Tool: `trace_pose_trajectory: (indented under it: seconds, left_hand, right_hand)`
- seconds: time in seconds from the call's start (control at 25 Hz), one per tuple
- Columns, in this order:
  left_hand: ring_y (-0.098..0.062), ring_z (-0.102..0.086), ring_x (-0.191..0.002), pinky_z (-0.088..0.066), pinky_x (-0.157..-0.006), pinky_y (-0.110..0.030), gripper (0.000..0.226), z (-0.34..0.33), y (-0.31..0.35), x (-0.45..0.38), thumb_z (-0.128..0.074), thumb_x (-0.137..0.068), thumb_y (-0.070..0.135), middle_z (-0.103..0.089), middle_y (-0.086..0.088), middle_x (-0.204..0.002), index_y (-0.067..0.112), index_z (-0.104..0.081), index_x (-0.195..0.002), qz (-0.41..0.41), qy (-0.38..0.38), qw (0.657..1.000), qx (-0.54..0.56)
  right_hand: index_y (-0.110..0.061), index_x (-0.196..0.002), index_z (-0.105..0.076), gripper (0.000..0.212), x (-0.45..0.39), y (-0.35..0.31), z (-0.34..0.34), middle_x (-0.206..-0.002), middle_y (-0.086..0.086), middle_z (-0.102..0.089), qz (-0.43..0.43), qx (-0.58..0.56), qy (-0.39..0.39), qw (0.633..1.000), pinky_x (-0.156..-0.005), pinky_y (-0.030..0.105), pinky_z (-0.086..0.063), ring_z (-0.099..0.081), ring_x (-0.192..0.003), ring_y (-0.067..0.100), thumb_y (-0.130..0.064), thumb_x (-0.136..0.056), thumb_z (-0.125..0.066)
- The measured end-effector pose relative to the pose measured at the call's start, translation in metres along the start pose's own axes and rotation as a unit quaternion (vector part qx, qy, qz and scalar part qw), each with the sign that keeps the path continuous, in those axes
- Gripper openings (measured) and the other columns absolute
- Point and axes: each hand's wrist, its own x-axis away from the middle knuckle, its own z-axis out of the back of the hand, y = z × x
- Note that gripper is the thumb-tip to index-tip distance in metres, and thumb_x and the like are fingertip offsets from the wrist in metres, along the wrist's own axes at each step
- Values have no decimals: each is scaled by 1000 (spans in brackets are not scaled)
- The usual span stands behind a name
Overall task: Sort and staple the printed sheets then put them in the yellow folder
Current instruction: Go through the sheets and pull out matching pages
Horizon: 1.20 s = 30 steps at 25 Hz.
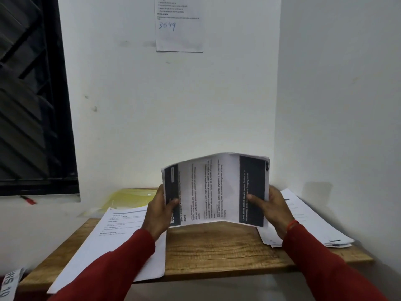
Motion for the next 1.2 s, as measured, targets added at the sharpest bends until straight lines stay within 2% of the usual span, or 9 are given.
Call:
trace_pose_trajectory:
  seconds: [0.32, 0.48, 0.56, 0.64, 0.76, 0.88, 1.0, 1.08, 1.2]
  left_hand:
    - [-22, -69, -101, -59, -87, -45, 25, 6, -6, -16, -58, -96, 1, -70, -4, -108, 16, -60, -116, 70, -68, 995, -19]
    - [-17, -66, -84, -56, -71, -32, 23, 32, 26, -61, -59, -96, 0, -69, -9, -102, 10, -58, -116, 82, -138, 983, -89]
    - [-22, -64, -78, -54, -64, -30, 18, 43, 35, -78, -61, -95, 2, -68, -12, -96, 13, -59, -109, 97, -196, 964, -153]
    - [-24, -63, -75, -52, -55, -25, 19, 46, 43, -86, -60, -94, 0, -67, -14, -95, 16, -60, -104, 103, -251, 944, -190]
    - [-23, -64, -75, -50, -48, -22, 23, 41, 54, -95, -62, -94, -1, -69, -10, -95, 20, -62, -104, 107, -312, 926, -185]
    - [-20, -67, -77, -54, -61, -28, 26, 39, 65, -103, -72, -88, 13, -73, -8, -98, 27, -63, -109, 89, -345, 912, -205]
    - [-20, -66, -77, -58, -62, -32, 25, 46, 71, -110, -72, -90, 26, -71, -5, -94, 24, -61, -113, 77, -283, 930, -221]
    - [-18, -67, -71, -59, -56, -30, 23, 46, 59, -109, -69, -93, 20, -70, -4, -89, 15, -61, -114, 114, -196, 970, -90]
    - [-23, -70, -74, -59, -62, -32, 23, 31, 24, -98, -66, -93, 10, -73, -16, -101, 4, -63, -115, 175, -102, 973, 112]
  right_hand:
    - [-21, -116, -63, 37, 6, 6, 0, -115, 5, -71, -43, -26, -21, 999, -88, 39, -56, -68, -102, 22, -19, -82, -78]
    - [-19, -136, -45, 70, -23, -37, 18, -126, 8, -60, -29, -40, -3, 999, -94, 43, -51, -61, -110, 26, -8, -77, -81]
    - [-23, -144, -35, 83, -35, -61, 20, -130, 3, -50, 50, 61, 42, 996, -98, 34, -42, -51, -116, 18, -15, -77, -82]
    - [-28, -145, -32, 88, -46, -80, 10, -130, -5, -49, 106, 156, -16, 982, -99, 26, -36, -47, -118, 9, -30, -75, -84]
    - [-35, -140, -38, 79, -57, -96, -18, -122, -3, -62, 46, 184, -176, 966, -98, 35, -50, -64, -108, 15, -45, -74, -81]
    - [-15, -119, -63, 39, -68, -95, -36, -102, 9, -75, 12, 127, -226, 966, -88, 46, -58, -73, -88, 26, -25, -84, -76]
    - [-3, -107, -71, 26, -81, -77, -40, -100, 18, -75, 5, 25, -209, 978, -92, 53, -54, -70, -97, 39, -15, -85, -75]
    - [2, -107, -69, 26, -88, -58, -43, -103, 22, -73, -13, -43, -158, 986, -94, 55, -53, -68, -101, 43, -12, -85, -74]
    - [6, -112, -65, 26, -85, -26, -52, -106, 26, -71, -62, -146, -107, 982, -87, 49, -57, -68, -100, 43, -4, -88, -68]
